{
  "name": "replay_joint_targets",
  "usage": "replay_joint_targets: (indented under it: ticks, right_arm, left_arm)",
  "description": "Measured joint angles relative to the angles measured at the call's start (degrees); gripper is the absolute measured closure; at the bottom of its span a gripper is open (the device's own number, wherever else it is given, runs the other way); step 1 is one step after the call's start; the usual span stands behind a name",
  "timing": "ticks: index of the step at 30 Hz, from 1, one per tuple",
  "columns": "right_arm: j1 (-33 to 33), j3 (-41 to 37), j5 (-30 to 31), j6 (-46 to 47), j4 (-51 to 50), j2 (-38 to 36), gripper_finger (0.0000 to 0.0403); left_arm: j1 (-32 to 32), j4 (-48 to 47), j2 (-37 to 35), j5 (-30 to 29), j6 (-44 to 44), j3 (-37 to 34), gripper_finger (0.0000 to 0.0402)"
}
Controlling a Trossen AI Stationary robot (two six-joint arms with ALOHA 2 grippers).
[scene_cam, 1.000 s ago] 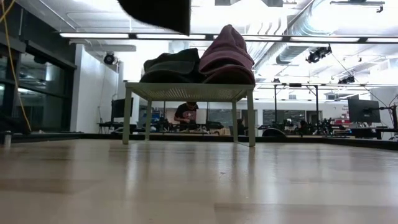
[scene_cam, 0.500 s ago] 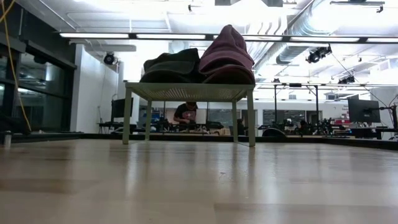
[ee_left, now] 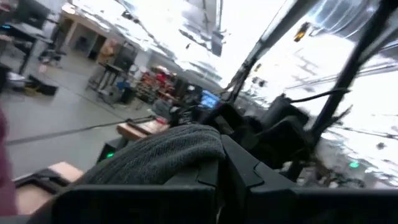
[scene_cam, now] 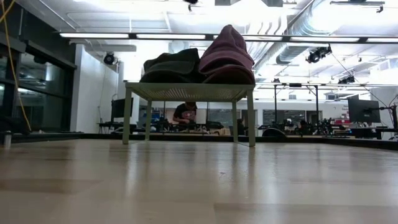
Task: Pick & Place hat
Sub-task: Stack the black cap on the red caps on the shelf
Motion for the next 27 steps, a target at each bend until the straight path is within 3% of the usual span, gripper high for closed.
replay_joint_targets:
  ticks: [9,21,27]
  right_arm:
    - [-4.3,0.0,3.9,0.8,0.2,0.0,0.023]
    - [-10.8,0.0,0.9,5.7,-0.3,0.0,0.0087]
    - [-13.2,0.0,0.4,5.4,-0.6,0.0,0.0077]
  left_arm:
    - [8.0,-0.5,1.4,3.4,0.0,-0.1,0.0401]
    - [14.8,-0.6,2.0,12.0,-3.4,-0.1,0.0401]
    - [14.8,-0.6,2.0,13.2,-3.5,-0.1,0.0401]
